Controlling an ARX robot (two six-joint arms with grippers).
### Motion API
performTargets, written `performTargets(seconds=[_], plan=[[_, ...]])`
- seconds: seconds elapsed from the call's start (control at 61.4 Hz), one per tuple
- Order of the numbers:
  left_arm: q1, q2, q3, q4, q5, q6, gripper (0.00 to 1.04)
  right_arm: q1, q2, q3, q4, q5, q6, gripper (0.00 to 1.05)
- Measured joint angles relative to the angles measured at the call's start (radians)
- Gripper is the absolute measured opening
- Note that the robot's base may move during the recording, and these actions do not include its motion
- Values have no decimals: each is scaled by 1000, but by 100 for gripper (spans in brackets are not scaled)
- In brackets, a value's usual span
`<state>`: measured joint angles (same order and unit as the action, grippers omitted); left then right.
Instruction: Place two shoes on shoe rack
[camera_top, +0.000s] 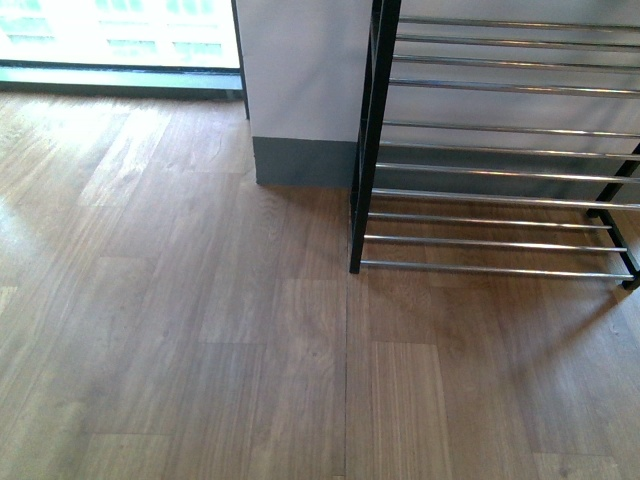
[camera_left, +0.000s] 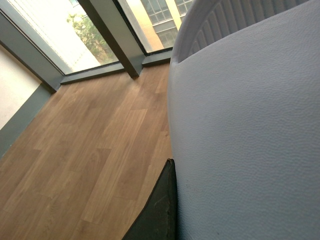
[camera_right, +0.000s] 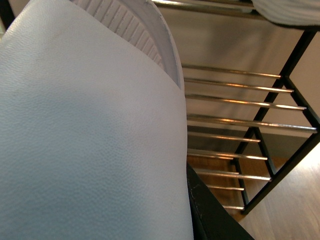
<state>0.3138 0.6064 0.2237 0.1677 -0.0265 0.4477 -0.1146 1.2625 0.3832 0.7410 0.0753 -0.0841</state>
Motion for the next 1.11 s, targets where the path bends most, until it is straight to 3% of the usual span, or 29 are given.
performTargets(seconds=[0.163, 0.358, 0.7, 1.107], plan=[[0, 0, 0, 0, 0, 0, 2, 12, 137, 182, -48, 29, -25, 1], [0, 0, 0, 0, 0, 0, 2, 36, 259, 451, -210, 57, -53, 1], [0, 0, 0, 0, 0, 0, 2, -1, 534, 1052, -609, 77, -33, 1], [0, 0, 0, 0, 0, 0, 2, -51, 830, 1619, -990, 97, -35, 1]])
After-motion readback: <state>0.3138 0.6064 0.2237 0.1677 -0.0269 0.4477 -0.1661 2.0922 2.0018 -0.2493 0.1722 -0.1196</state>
